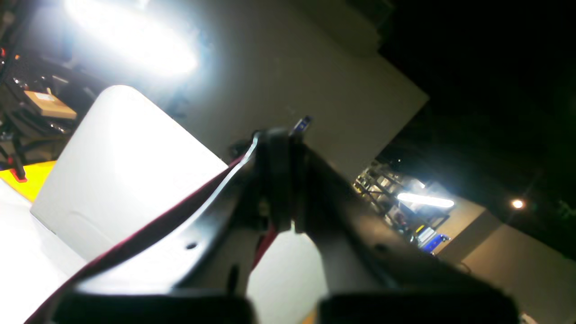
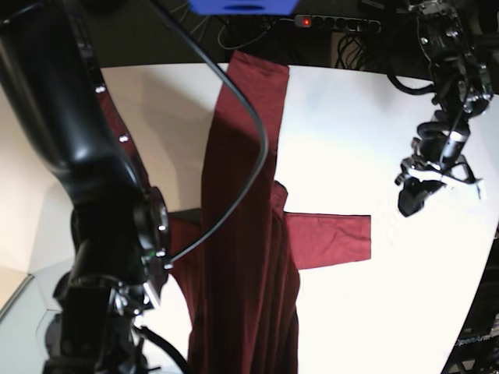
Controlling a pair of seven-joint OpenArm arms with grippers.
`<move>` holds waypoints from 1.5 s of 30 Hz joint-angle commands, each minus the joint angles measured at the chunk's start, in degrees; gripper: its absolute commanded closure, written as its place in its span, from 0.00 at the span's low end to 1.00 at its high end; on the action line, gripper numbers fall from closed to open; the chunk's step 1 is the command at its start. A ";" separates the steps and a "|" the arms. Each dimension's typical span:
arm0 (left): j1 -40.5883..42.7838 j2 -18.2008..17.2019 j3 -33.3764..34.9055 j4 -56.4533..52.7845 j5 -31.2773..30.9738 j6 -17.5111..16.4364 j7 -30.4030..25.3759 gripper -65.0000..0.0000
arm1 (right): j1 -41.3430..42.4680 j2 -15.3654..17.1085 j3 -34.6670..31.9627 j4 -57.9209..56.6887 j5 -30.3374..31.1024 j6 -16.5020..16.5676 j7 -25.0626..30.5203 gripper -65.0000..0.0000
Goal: Layout the t-shirt on the table in an organized manner, then fold the t-shirt properly
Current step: 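Lift the shirt high with the right gripper, releasing the left gripper, then grasp the hanging shirt with the left gripper beside the right gripper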
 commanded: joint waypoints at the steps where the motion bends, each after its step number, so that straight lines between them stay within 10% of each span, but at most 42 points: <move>1: -0.65 -0.34 1.79 0.44 -1.76 -0.38 -0.17 1.00 | 2.16 -0.27 0.15 0.47 -0.20 -1.39 1.55 1.00; 11: -5.57 1.86 29.66 -2.02 -1.32 -0.38 -0.78 1.00 | 2.16 -0.27 0.06 0.82 -0.38 -1.39 1.55 1.00; 23: -28.07 20.92 47.24 -32.18 9.84 -0.12 -2.02 1.00 | 2.16 -0.27 -0.03 0.82 -0.38 -1.39 1.55 1.00; 29: -37.57 20.92 59.46 -52.75 11.60 0.32 -32.26 1.00 | 2.16 -0.27 -0.03 2.76 -0.38 -1.39 0.32 1.00; 34: -38.45 20.92 59.46 -60.66 11.86 0.32 -40.17 1.00 | 2.16 -0.27 0.24 4.43 -0.47 -1.39 -0.73 1.00; 38: -36.78 14.34 55.94 -60.05 11.86 0.32 -40.26 1.00 | 2.16 -0.27 1.29 4.69 -0.47 -1.48 -0.91 1.00; 45: -34.84 8.36 37.83 -57.67 11.34 0.32 -40.26 1.00 | 2.16 -0.27 4.46 6.27 -0.47 -1.48 -1.00 1.00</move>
